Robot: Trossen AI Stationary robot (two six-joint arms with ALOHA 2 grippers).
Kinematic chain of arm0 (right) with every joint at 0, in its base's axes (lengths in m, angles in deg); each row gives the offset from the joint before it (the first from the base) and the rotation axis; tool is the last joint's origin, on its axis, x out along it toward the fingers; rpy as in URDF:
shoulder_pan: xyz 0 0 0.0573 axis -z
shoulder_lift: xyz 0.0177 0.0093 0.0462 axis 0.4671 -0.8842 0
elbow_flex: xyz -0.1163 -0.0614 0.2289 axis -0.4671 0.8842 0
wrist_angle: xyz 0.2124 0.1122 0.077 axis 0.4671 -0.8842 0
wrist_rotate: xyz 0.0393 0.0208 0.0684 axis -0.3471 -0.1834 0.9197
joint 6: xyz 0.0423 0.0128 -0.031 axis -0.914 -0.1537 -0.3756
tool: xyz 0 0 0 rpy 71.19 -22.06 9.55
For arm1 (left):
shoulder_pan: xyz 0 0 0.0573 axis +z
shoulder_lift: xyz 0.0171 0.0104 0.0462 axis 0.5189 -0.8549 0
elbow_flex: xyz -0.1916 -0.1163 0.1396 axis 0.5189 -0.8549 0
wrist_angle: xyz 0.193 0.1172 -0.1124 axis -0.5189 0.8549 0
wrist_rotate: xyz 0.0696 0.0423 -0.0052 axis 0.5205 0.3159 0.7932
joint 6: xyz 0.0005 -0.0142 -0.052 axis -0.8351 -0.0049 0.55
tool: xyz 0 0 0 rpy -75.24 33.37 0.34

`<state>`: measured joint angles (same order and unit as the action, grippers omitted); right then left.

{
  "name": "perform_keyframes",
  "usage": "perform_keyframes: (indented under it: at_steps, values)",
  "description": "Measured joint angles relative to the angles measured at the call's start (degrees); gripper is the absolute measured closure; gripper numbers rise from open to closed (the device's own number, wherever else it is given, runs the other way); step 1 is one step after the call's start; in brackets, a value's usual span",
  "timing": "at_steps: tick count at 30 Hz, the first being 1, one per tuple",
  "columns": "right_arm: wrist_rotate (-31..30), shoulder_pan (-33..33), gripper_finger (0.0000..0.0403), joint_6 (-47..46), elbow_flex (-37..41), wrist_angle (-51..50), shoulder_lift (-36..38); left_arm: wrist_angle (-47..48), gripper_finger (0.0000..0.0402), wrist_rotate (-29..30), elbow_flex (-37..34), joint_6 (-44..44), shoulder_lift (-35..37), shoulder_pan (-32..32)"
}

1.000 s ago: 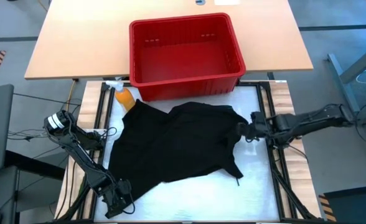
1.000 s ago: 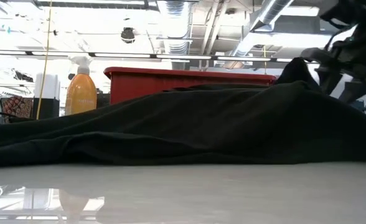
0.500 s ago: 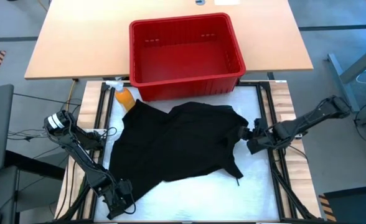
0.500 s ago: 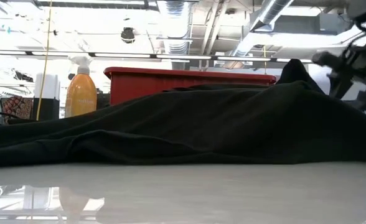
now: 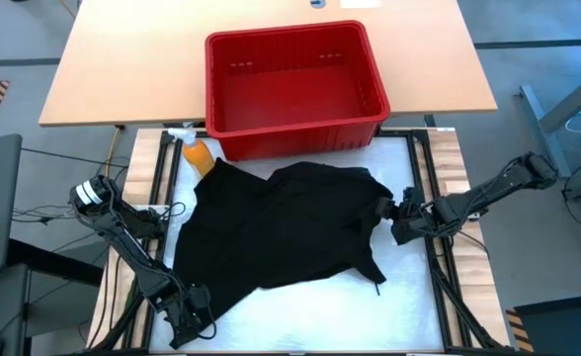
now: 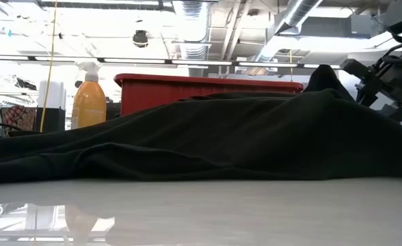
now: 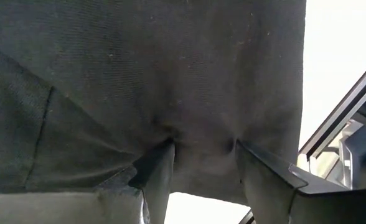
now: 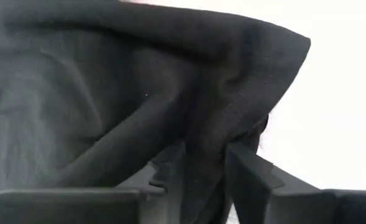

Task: Fold Laundry from Bin
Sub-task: Fold the black shirt from the red laundry bin

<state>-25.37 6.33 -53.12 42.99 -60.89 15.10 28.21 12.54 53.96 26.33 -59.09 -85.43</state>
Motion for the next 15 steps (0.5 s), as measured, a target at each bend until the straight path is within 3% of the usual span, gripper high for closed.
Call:
perform_keyframes:
  at_steps: [8, 11, 15]
  values:
    - [-0.19, 0.00, 0.0382, 3.00, -0.02, 0.02, 0.02, 0.00, 0.0233, 0.05, 0.00, 0.03, 0.00, -0.02]
    - [-0.49, 0.00, 0.0387, 5.99, -1.70, -3.15, 1.32, -0.02, 0.0233, 0.05, 0.00, 0.62, 0.00, -0.02]
    - [-0.62, 0.72, 0.0388, 9.91, -8.93, -16.51, 3.72, -0.21, 0.0233, -0.02, -0.02, 0.96, 0.00, -0.04]
